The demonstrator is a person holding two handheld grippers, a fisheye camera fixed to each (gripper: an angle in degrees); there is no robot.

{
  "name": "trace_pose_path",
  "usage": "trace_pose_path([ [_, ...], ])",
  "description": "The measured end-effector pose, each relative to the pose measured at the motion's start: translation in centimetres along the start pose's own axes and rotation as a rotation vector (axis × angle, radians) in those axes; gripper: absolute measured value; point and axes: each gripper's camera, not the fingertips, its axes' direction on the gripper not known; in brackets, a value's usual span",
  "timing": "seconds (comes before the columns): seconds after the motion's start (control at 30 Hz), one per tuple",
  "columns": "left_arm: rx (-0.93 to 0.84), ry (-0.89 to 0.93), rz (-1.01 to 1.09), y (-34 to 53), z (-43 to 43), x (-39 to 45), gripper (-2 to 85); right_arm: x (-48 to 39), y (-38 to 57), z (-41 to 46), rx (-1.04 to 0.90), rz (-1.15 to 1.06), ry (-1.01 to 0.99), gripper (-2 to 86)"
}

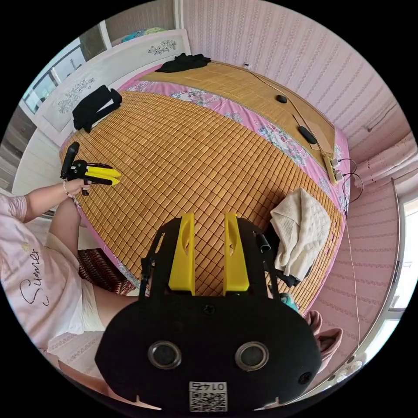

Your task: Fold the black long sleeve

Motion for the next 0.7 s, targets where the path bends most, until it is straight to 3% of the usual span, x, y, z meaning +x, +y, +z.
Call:
trace_pose_path([
  [0.17,0.224,-0.156,-0.436,19.0,-15.5,-10.0,7.1,-13.4,-9.7,0.5,0.053,-0.2,-0.158,13.2],
  [0.37,0.424,-0.288,-0.582,30.9,-25.3,-16.3,7.3,-31.3,-25.3,-2.3,0.162,-0.476,-0.255,10.4],
  [0.53,0.525,-0.315,-0.534,32.2,-28.2,-21.9,8.4,-44.7,-39.7,-4.8,0.122,-0.671,-0.219,10.3],
  [0.7,0.58,-0.448,-0.5,29.2,-30.8,-28.1,9.6,-51.7,-51.2,-5.9,0.141,-0.647,-0.173,10.5],
])
